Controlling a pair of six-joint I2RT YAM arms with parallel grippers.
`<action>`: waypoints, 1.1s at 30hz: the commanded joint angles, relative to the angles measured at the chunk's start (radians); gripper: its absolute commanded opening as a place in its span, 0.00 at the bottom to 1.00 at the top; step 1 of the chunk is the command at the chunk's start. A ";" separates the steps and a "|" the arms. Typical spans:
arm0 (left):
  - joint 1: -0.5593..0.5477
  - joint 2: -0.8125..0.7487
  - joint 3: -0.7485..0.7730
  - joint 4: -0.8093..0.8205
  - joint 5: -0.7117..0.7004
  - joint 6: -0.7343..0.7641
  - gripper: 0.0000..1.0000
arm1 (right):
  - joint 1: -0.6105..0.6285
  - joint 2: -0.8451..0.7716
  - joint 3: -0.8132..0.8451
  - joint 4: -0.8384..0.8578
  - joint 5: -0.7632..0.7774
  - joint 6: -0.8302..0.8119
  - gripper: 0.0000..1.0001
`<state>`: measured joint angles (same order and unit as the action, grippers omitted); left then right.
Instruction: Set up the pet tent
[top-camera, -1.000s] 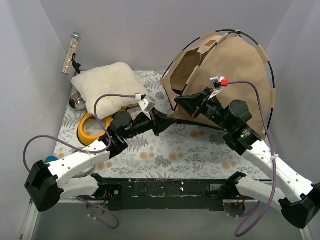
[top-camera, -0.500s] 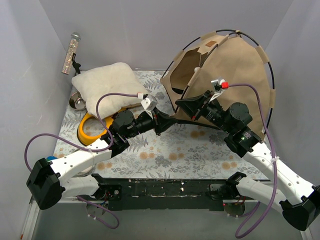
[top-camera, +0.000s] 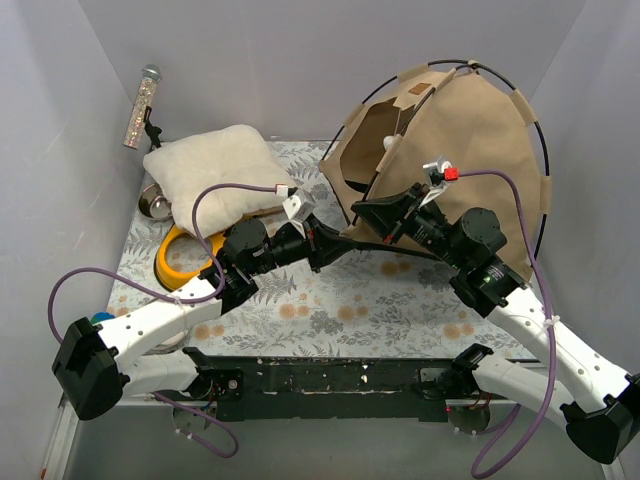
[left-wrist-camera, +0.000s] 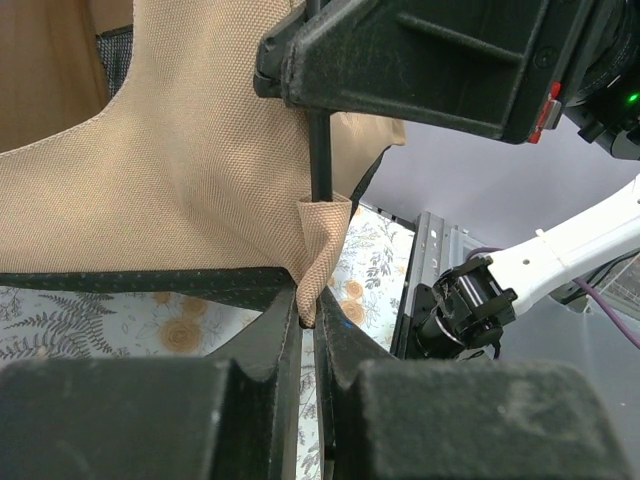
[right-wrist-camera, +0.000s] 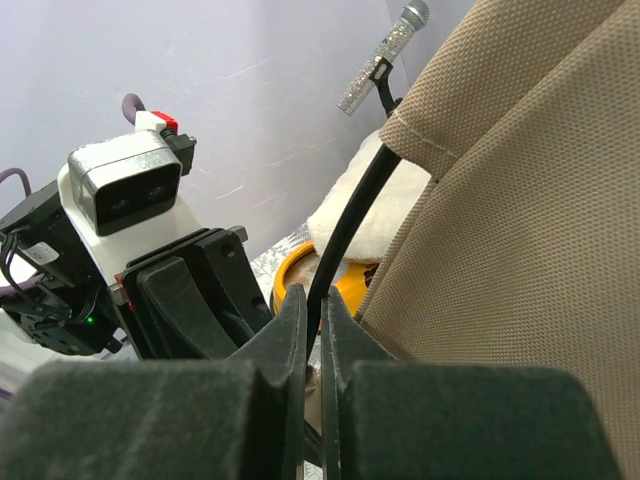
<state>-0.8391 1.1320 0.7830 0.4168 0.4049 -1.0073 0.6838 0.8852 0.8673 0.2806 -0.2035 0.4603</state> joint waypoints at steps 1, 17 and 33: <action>0.000 -0.021 0.076 0.036 -0.011 -0.019 0.00 | -0.004 -0.011 -0.013 0.051 -0.033 -0.054 0.01; 0.000 -0.063 0.093 -0.015 0.037 0.056 0.26 | 0.002 -0.012 -0.051 0.032 -0.042 -0.097 0.01; 0.202 -0.256 0.059 -0.506 -0.083 0.142 0.93 | 0.002 -0.074 -0.221 0.108 -0.609 -0.296 0.01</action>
<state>-0.7353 0.8814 0.8223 0.0330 0.3870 -0.8501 0.6846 0.8337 0.6853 0.2615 -0.4934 0.3454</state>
